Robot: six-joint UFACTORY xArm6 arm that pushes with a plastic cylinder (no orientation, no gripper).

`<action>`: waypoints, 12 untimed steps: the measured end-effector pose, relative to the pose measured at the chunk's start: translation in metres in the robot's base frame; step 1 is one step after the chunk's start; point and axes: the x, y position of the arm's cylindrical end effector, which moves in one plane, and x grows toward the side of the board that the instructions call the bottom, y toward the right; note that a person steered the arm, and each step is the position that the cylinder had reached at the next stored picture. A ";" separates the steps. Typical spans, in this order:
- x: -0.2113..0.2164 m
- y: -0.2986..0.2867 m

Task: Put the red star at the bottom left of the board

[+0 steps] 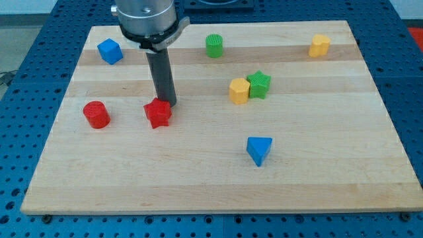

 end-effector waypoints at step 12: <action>0.073 -0.001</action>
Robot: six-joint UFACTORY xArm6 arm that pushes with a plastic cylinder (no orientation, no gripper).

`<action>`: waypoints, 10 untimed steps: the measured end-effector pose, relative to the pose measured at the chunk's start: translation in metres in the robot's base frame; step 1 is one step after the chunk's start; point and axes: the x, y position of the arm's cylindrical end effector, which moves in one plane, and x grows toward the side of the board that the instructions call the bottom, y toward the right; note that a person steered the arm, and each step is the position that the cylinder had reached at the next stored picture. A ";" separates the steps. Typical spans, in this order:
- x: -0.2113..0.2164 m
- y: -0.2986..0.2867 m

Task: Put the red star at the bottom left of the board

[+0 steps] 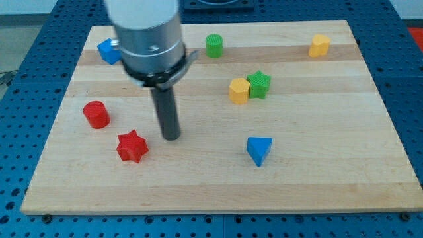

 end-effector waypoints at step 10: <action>0.027 0.012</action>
